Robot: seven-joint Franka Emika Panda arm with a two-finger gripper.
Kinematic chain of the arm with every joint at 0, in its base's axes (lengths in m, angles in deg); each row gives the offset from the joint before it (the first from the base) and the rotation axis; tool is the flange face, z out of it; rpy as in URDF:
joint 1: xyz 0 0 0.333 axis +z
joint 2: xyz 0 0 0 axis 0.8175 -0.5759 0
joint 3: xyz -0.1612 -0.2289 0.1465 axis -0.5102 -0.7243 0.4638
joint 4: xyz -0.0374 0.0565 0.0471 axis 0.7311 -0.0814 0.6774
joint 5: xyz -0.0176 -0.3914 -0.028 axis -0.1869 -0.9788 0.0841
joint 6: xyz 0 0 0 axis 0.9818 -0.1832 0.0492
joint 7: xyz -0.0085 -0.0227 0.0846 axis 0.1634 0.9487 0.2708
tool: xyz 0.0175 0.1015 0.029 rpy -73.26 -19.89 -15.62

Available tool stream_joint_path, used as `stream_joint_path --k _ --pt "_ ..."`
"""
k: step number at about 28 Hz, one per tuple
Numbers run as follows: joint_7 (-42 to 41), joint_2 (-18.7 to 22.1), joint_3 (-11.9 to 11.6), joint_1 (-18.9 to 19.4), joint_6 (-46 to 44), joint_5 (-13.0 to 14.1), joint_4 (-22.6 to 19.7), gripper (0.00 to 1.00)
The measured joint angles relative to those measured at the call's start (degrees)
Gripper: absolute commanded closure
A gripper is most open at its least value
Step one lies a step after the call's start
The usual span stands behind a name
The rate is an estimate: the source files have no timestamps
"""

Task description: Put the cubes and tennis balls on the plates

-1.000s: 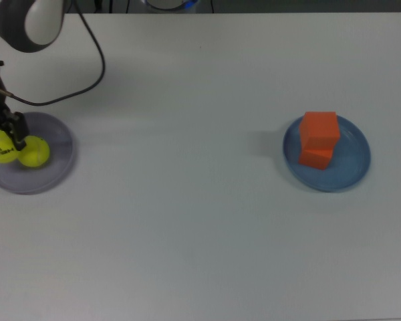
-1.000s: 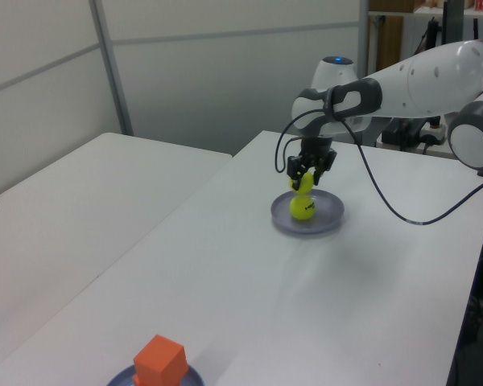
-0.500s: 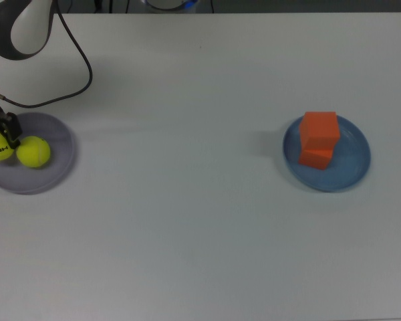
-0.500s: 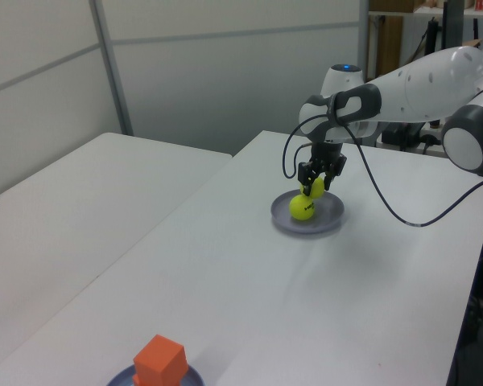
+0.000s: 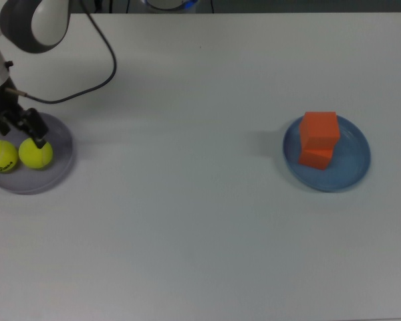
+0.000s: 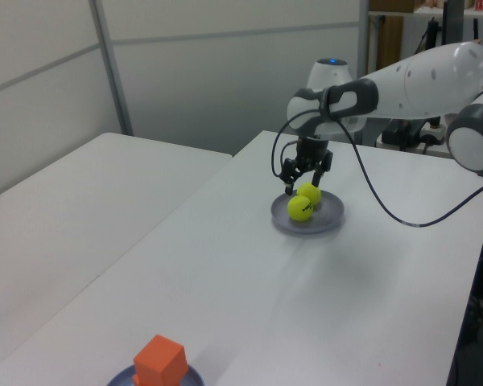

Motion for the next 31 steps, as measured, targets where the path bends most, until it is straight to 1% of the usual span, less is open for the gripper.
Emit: stream_joint_path --k 3,5,6,10,11,15,16,20,21,24,27,31 --pt "0.79 3.26 0.39 1.26 -4.54 -0.87 0.33 0.00" --pt "1.84 5.69 1.46 1.38 -7.04 -2.23 0.47 0.00" --pt "2.85 7.54 2.46 1.39 -8.50 -3.33 0.50 0.00" --pt "6.00 12.51 5.49 1.42 -11.52 -6.33 0.51 0.00" --pt "7.09 14.10 6.65 1.42 -12.43 -7.13 0.51 0.00" --pt "9.48 17.33 9.78 1.42 -14.11 -9.26 0.45 0.00" --pt "10.43 18.20 11.01 1.43 -14.60 -10.15 0.41 0.00" --pt "13.13 19.80 14.44 1.32 -15.67 -12.84 0.36 0.00" --pt "13.99 20.27 15.65 1.29 -15.98 -13.68 0.35 0.00" --pt "15.13 21.06 17.40 1.33 -17.03 -14.79 0.35 0.00" --pt "15.46 22.02 18.32 1.43 -18.64 -15.21 0.35 0.00" --pt "15.46 23.04 18.41 1.40 -20.19 -15.29 0.34 0.00"
